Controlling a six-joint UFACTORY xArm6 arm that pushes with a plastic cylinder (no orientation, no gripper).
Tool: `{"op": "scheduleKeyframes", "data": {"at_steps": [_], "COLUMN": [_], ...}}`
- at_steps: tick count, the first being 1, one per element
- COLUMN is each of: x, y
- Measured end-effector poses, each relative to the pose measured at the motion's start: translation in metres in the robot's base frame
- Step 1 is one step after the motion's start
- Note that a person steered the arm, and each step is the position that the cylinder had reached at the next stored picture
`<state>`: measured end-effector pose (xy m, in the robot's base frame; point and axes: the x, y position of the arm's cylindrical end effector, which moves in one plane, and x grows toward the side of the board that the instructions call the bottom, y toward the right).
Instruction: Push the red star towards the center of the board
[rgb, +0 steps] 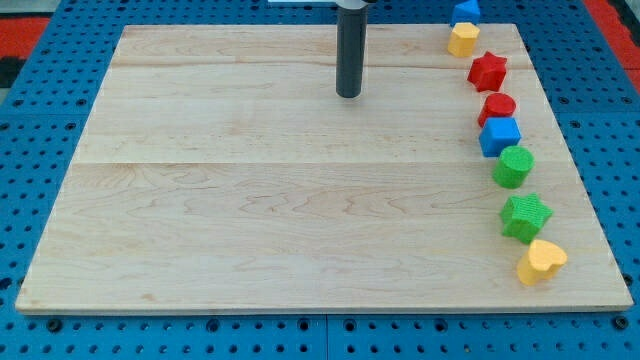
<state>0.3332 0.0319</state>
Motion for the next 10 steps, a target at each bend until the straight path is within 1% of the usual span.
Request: {"op": "scheduleKeyframes", "data": {"at_steps": [2,3,5,6,7,8,9,10], "x": [0.193,0.281,0.286,0.285,0.284,0.284,0.236,0.164], "y": [-0.007,0.023,0.125,0.133,0.173,0.230,0.273,0.297]}}
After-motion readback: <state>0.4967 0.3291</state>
